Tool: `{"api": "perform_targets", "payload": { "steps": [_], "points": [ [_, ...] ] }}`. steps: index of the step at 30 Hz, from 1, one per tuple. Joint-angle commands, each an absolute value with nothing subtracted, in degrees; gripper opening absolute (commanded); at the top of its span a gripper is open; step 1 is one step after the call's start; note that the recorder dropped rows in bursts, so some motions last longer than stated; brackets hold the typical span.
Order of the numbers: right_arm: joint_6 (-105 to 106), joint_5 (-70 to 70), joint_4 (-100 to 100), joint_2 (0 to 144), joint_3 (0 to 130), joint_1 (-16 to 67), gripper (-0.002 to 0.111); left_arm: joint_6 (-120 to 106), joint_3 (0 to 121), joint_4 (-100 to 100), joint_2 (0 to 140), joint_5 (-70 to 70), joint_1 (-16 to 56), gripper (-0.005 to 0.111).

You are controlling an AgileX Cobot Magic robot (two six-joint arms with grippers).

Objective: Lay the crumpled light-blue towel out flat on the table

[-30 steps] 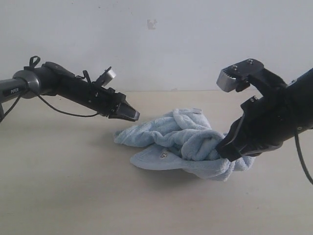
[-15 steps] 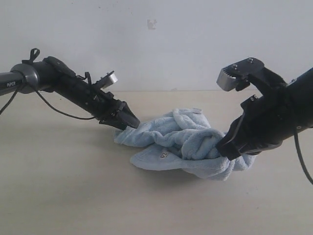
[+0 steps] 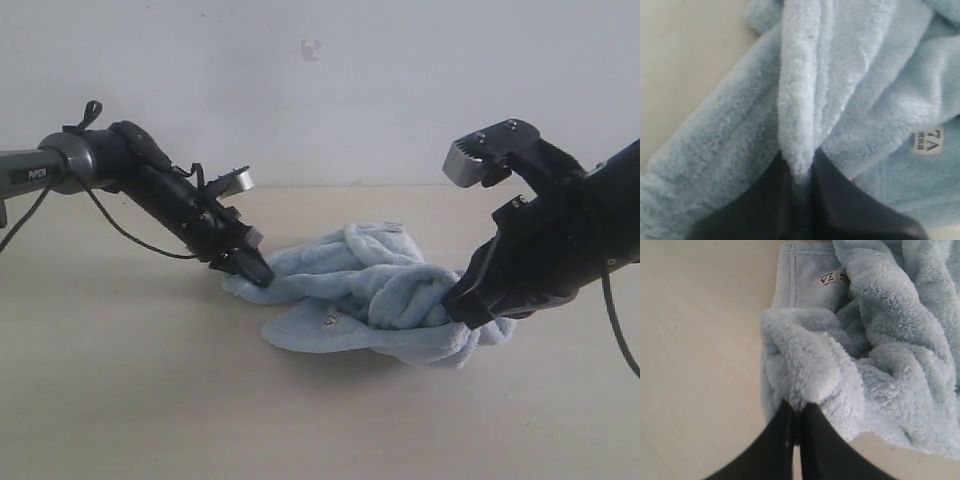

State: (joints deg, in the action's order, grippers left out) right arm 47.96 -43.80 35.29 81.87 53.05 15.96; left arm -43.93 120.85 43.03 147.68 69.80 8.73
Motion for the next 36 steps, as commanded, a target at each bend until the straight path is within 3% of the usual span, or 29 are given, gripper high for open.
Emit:
{"api": "perform_targets", "payload": {
  "steps": [1,7,13,18,22,26,33,36],
  "points": [
    [48.5,-45.3,35.7,81.2,53.1,16.0,0.0,-37.3,118.2,37.7,143.8,70.0,5.2,0.004],
    [48.5,-43.9,34.7,81.2,53.1,16.0,0.0,-38.6,106.1,41.0,132.2,70.0,-0.8,0.004],
    [36.4,-42.7,20.9,81.2,53.1,16.0,0.0,-45.4,74.9,45.2,107.8,67.6,-7.7,0.004],
    [22.5,-43.5,5.2,81.2,53.1,16.0,0.0,-41.7,55.0,44.4,88.6,51.2,-16.7,0.004],
    [14.8,-41.3,-4.8,81.2,53.1,16.0,0.0,-39.4,52.6,44.4,78.4,45.4,-18.3,0.004],
    [13.5,-40.5,-5.1,81.2,53.3,16.0,0.0,-38.1,52.1,44.0,78.4,45.8,-18.1,0.004],
    [39.4,-46.2,19.8,81.2,53.3,16.0,0.001,-42.0,50.1,47.8,85.3,46.3,-18.1,0.004],
    [43.5,-49.7,25.8,81.2,53.3,16.0,0.014,-45.5,50.0,50.4,88.2,47.8,-18.1,0.004]
  ]
}}
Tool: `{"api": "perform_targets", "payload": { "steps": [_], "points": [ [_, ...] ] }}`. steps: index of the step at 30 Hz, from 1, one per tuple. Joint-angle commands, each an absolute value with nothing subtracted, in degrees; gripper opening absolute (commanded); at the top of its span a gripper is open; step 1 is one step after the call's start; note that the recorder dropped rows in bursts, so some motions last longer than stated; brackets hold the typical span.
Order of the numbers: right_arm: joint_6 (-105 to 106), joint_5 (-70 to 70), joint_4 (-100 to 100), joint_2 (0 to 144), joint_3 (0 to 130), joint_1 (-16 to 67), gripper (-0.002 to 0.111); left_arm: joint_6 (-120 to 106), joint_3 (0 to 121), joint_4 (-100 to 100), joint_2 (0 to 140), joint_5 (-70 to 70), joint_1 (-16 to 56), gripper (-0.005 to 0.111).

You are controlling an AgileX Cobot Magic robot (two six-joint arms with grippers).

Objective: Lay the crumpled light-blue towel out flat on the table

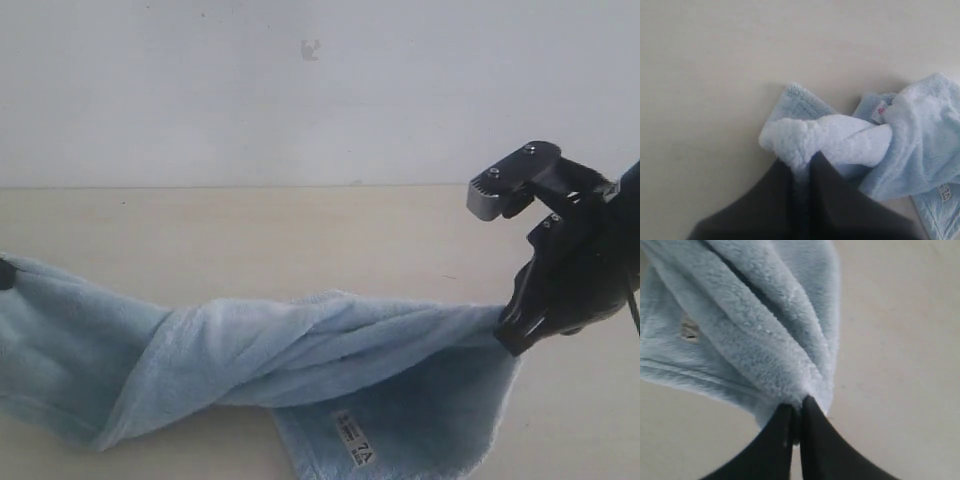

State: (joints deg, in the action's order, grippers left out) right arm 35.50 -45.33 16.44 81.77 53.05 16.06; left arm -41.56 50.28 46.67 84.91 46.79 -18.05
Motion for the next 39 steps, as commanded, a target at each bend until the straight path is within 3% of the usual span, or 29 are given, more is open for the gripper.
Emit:
{"api": "perform_targets", "payload": {
  "steps": [1,4,6,11,13,24,39],
  "points": [
    [43.5,-50.1,26.6,81.2,53.3,16.0,0.023,-46.1,50.0,50.7,88.9,48.1,-18.1,0.004],
    [42.5,-49.2,27.2,81.2,53.3,16.0,0.053,-46.8,50.0,49.9,91.3,48.1,-18.1,0.007],
    [42.4,-48.6,28.3,81.2,53.3,16.0,0.063,-47.9,50.0,49.9,93.0,47.3,-18.1,0.018],
    [42.5,-47.6,29.2,81.2,53.3,16.0,0.057,-47.9,50.0,50.1,94.5,42.8,-18.1,0.059],
    [42.5,-46.3,29.2,81.2,53.3,16.0,0.051,-47.9,50.0,50.1,94.5,40.6,-18.1,0.067],
    [42.4,-44.9,29.2,81.2,53.3,16.0,0.048,-47.7,50.1,47.2,94.3,30.3,-18.2,0.068],
    [42.4,-44.0,29.2,81.2,53.3,16.0,0.048,-37.3,49.5,29.9,89.3,32.9,-18.2,0.068]
  ]
}}
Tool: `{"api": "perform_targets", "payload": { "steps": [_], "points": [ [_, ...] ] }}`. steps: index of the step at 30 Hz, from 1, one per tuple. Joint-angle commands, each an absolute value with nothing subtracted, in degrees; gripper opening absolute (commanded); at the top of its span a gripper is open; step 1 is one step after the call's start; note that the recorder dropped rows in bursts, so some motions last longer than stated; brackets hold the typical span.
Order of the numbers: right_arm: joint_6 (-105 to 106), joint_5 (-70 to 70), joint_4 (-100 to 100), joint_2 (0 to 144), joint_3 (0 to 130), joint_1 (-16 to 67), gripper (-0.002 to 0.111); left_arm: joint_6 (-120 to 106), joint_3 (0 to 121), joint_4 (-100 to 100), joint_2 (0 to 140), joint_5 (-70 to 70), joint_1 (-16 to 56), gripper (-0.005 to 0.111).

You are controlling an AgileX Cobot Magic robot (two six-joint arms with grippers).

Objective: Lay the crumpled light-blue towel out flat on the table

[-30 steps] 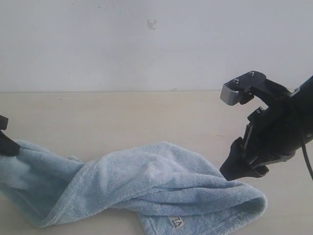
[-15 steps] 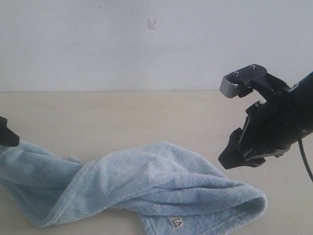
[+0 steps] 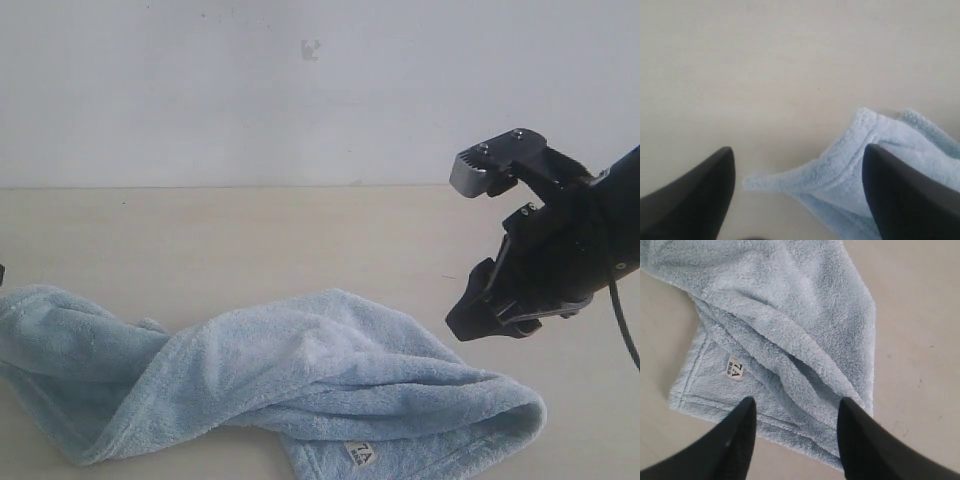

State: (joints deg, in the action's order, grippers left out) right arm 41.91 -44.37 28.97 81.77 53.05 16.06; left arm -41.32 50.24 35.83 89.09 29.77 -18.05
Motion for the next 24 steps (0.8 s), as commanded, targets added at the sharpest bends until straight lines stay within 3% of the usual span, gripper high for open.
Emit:
{"api": "perform_targets", "payload": {
  "steps": [1,24],
  "points": [
    [42.4,-44.0,29.2,81.2,53.3,16.0,0.048,-37.3,49.0,29.7,89.8,33.0,-18.1,0.068],
    [42.8,-42.6,29.2,81.2,53.3,16.0,0.048,-44.7,46.6,23.0,101.0,22.8,-18.1,0.071]
  ]
}}
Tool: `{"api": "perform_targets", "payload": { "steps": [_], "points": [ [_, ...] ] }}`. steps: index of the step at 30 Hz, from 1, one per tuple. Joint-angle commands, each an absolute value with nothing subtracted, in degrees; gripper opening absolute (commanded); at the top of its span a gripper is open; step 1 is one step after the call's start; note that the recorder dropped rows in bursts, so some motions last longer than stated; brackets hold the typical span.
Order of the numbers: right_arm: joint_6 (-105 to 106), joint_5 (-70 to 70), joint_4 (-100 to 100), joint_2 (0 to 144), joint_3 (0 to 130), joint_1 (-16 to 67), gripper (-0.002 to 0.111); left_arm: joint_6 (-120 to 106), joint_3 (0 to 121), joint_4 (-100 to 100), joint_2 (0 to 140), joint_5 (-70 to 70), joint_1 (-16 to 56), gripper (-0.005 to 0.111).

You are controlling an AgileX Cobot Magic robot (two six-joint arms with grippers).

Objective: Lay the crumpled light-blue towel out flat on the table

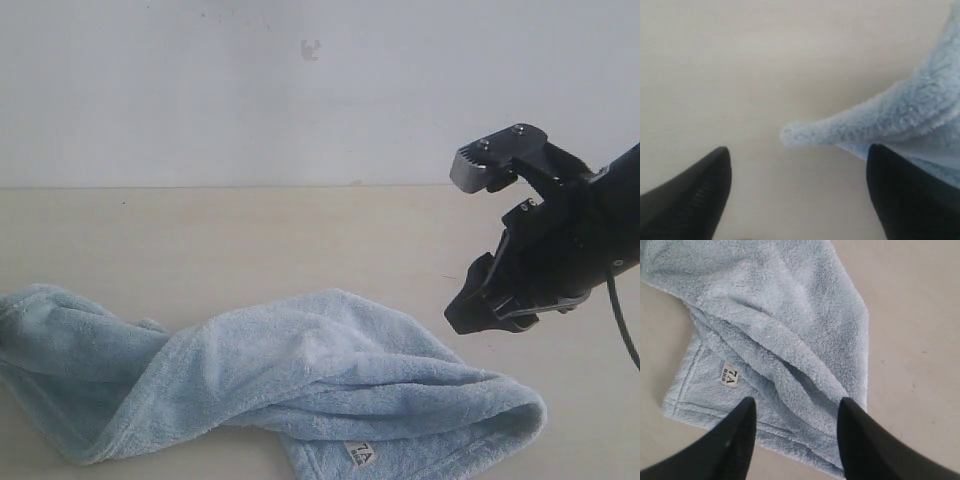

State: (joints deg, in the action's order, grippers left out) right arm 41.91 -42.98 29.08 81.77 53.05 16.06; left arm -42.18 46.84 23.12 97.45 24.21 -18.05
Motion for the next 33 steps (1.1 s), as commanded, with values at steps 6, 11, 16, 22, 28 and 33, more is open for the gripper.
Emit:
{"api": "perform_targets", "payload": {
  "steps": [6,11,16,22,28,33],
  "points": [
    [43.0,-42.3,29.2,81.2,53.3,16.0,0.048,-44.7,46.9,24.9,103.7,18.7,-18.1,0.071],
    [43.2,-41.3,29.2,81.2,53.3,16.0,0.048,-45.7,47.2,27.1,103.8,17.5,-18.1,0.071],
    [43.3,-41.3,29.2,81.2,53.3,16.0,0.048,-61.4,48.2,44.0,103.8,24.0,-16.6,0.071],
    [43.3,-41.6,29.2,81.2,53.3,16.0,0.048,-72.5,48.1,53.2,103.9,26.3,-16.0,0.071],
    [43.3,-41.7,29.2,81.2,53.3,16.0,0.048,-72.0,48.1,53.0,104.6,21.7,-16.0,0.071],
    [43.3,-41.5,29.2,81.2,53.3,16.0,0.048,-71.6,48.1,53.1,105.1,20.4,-16.1,0.071]
  ]
}}
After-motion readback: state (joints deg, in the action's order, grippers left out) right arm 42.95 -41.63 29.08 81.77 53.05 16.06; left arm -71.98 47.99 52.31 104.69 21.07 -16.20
